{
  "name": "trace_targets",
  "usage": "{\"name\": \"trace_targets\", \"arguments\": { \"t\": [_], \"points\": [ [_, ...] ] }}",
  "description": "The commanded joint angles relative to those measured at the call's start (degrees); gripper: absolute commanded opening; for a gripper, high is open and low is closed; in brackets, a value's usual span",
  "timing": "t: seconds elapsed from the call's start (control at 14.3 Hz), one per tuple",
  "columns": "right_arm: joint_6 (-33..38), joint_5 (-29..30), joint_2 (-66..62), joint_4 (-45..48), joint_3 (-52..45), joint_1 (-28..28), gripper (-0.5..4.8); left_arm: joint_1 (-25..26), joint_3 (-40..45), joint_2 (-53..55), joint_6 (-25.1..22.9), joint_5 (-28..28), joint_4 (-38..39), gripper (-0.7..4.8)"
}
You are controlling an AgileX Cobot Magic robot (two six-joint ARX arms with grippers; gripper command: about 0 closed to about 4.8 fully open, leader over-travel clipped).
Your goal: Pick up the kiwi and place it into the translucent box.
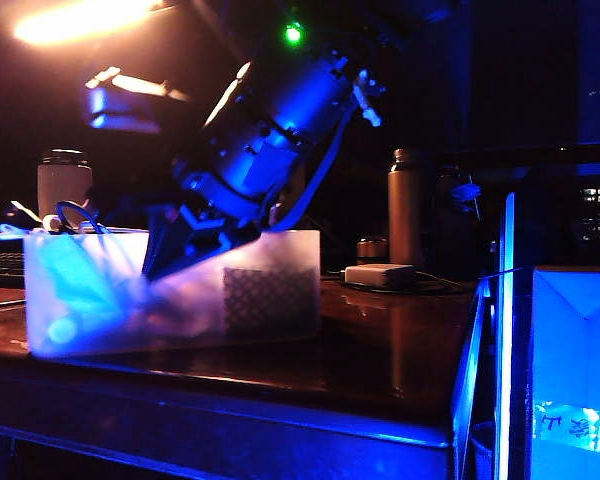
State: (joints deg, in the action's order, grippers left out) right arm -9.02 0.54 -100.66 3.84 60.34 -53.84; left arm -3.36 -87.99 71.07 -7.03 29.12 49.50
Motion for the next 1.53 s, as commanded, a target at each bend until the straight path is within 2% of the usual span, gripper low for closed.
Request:
{"name": "trace_targets", "arguments": {
  "t": [0.07, 0.28, 0.35, 0.49, 0.63, 0.77, 0.98, 1.11, 1.32, 1.53],
  "points": [
    [-0.3, -0.4, 5.6, 2.9, 0.3, 0.0, -0.01, 0.0, -0.4, -0.1, -0.1, 0.3, -0.7, -0.03],
    [-0.2, -0.7, 13.6, 2.6, 0.3, 1.9, -0.01, 0.0, -0.4, -0.1, -0.3, 0.3, -0.8, -0.03],
    [-0.2, 2.5, 14.6, 2.3, 0.3, 2.7, -0.01, 0.0, -0.4, -0.1, -0.3, 0.2, -0.8, -0.03],
    [0.0, 13.0, 12.4, 0.7, 0.2, 3.6, -0.01, 0.0, -0.4, 0.0, -0.2, 0.3, -0.8, -0.03],
    [0.1, 13.5, 7.7, 2.6, 0.2, 2.3, -0.01, 0.0, -0.4, 0.0, -0.2, 0.3, -0.8, -0.03],
    [0.3, 13.5, 4.2, 8.4, 0.6, 0.0, -0.01, 0.0, -0.4, 0.0, -0.2, 0.2, -0.8, -0.03],
    [0.2, 13.5, -0.1, 8.9, 4.8, -4.0, -0.01, 0.0, -0.4, 0.0, -0.2, 0.3, -0.7, -0.03],
    [0.2, 11.8, -3.1, 8.8, 7.1, -5.5, -0.01, 0.0, -0.4, 0.0, -0.2, 0.2, -0.7, -0.03],
    [-0.3, 2.6, -8.0, 8.2, 8.6, -5.8, -0.01, 0.0, -0.4, 0.0, -0.2, 0.3, -0.7, -0.03],
    [-0.3, -4.0, -8.7, 7.4, 8.7, -5.5, -0.01, 0.0, -0.4, 0.0, -0.2, 0.2, -0.7, -0.03]
  ]
}}
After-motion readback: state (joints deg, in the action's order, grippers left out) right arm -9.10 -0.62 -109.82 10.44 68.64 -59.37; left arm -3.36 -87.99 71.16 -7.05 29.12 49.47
